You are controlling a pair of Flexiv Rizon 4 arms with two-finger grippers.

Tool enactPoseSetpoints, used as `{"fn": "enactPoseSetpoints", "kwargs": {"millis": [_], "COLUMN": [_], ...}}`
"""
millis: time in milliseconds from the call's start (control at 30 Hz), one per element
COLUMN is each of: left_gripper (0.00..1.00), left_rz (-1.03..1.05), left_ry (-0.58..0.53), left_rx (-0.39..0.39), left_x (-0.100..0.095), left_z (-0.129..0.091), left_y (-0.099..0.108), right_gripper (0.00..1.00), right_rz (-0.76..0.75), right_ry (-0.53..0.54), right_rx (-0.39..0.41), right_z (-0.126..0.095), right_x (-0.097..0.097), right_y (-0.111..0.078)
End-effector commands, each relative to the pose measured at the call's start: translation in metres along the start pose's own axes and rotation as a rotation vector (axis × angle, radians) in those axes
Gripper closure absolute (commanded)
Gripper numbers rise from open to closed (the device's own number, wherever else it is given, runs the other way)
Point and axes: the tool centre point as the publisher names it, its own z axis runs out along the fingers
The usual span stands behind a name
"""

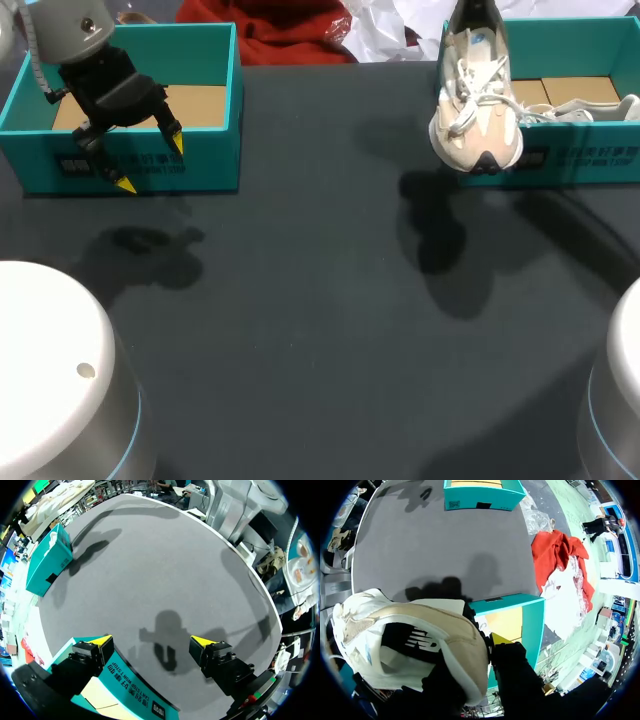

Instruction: Take the shoe out of the shoebox, open the shoe tongue, remove and reinsert the insole, then place the shoe into the shoebox

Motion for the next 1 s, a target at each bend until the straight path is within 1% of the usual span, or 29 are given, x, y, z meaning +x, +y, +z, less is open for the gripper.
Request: {"fn": "enactPoseSetpoints", "kwargs": {"millis": [33,100,133,167,200,233,267,300,333,433,467,567,600,633,667,700,733,933,1000], "left_gripper": [0.0,0.0,0.0,0.0,0.0,0.0,0.0,0.0,0.0,0.0,0.0,0.0,0.0,0.0,0.0,0.0,0.0,0.0,0.0], "left_rz": [0.0,0.0,0.0,0.0,0.0,0.0,0.0,0.0,0.0,0.0,0.0,0.0,0.0,0.0,0.0,0.0,0.0,0.0,0.0], "left_ry": [0.001,0.001,0.001,0.001,0.001,0.001,0.001,0.001,0.001,0.001,0.001,0.001,0.001,0.001,0.001,0.001,0.001,0.001,0.001], "left_rx": [-0.003,-0.003,-0.003,-0.003,-0.003,-0.003,-0.003,-0.003,-0.003,-0.003,-0.003,-0.003,-0.003,-0.003,-0.003,-0.003,-0.003,-0.003,-0.003], "left_x": [0.0,0.0,0.0,0.0,0.0,0.0,0.0,0.0,0.0,0.0,0.0,0.0,0.0,0.0,0.0,0.0,0.0,0.0,0.0], "left_z": [0.0,0.0,0.0,0.0,0.0,0.0,0.0,0.0,0.0,0.0,0.0,0.0,0.0,0.0,0.0,0.0,0.0,0.0,0.0], "left_y": [0.0,0.0,0.0,0.0,0.0,0.0,0.0,0.0,0.0,0.0,0.0,0.0,0.0,0.0,0.0,0.0,0.0,0.0,0.0], "right_gripper": [1.0,1.0,1.0,1.0,1.0,1.0,1.0,1.0,1.0,1.0,1.0,1.0,1.0,1.0,1.0,1.0,1.0,1.0,1.0], "right_rz": [-0.01,-0.024,-0.028,-0.04,-0.04,-0.039,-0.044,-0.043,-0.061,-0.072,-0.077,-0.078,-0.069,-0.069,-0.054,-0.054,-0.056,-0.042,-0.004], "right_ry": [-0.021,-0.032,-0.038,-0.04,-0.043,-0.045,-0.049,-0.051,-0.06,-0.064,-0.066,-0.06,-0.059,-0.067,-0.066,-0.062,-0.063,-0.073,-0.065], "right_rx": [0.007,0.017,-0.001,0.005,0.027,0.02,0.014,0.028,0.011,0.023,0.013,0.011,0.025,0.004,-0.006,0.012,-0.001,-0.01,-0.01], "right_z": [-0.001,0.004,0.005,0.007,0.011,0.013,0.016,0.017,0.019,0.026,0.03,0.04,0.043,0.045,0.048,0.05,0.052,0.062,0.067], "right_x": [-0.022,-0.042,-0.047,-0.055,-0.065,-0.07,-0.08,-0.087,-0.094,-0.113,-0.122,-0.139,-0.147,-0.151,-0.158,-0.162,-0.167,-0.189,-0.193], "right_y": [-0.012,-0.02,-0.024,-0.027,-0.033,-0.036,-0.041,-0.044,-0.049,-0.06,-0.067,-0.08,-0.088,-0.092,-0.101,-0.106,-0.11,-0.127,-0.132]}}
